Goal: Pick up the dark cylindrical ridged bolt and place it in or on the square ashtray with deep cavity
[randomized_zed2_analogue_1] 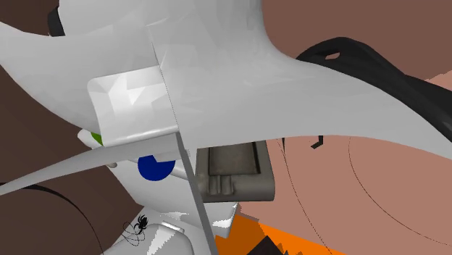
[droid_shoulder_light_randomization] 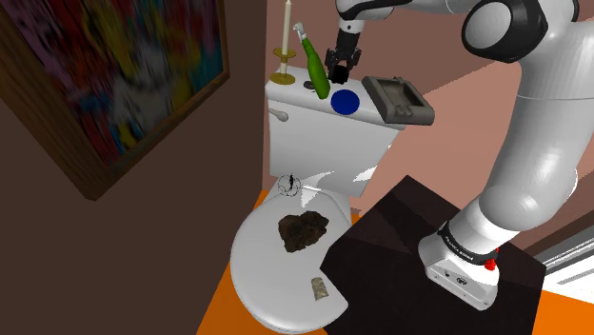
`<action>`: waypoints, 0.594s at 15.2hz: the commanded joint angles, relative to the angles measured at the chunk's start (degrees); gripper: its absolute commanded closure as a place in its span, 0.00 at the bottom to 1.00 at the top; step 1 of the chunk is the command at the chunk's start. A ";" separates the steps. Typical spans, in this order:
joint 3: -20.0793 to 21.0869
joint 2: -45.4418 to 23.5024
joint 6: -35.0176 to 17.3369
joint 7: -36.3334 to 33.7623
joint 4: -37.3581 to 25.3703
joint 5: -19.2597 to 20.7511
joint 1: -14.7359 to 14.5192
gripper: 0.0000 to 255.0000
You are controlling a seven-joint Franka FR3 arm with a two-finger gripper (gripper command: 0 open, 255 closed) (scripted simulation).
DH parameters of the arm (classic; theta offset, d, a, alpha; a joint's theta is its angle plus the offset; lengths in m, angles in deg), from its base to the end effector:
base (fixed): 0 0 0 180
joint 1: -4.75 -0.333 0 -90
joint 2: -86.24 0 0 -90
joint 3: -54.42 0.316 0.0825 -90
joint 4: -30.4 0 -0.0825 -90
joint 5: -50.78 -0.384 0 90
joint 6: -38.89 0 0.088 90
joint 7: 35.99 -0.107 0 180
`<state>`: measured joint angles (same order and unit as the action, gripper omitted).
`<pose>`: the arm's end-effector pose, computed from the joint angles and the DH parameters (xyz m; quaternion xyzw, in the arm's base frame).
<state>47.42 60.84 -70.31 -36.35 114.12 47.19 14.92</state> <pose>0.6622 -0.1861 0.4301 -0.9876 0.1567 -0.0029 0.0031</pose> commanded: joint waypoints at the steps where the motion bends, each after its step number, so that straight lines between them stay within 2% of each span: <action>1: 0.00 -0.02 -0.01 0.00 0.02 0.00 0.00 1.00; 6: 0.00 -0.02 -0.02 0.01 0.03 0.00 0.00 1.00; 9: -0.04 0.32 2.12 -0.06 -1.77 0.06 0.03 1.00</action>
<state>47.39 61.03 -68.84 -36.36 112.87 47.23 14.97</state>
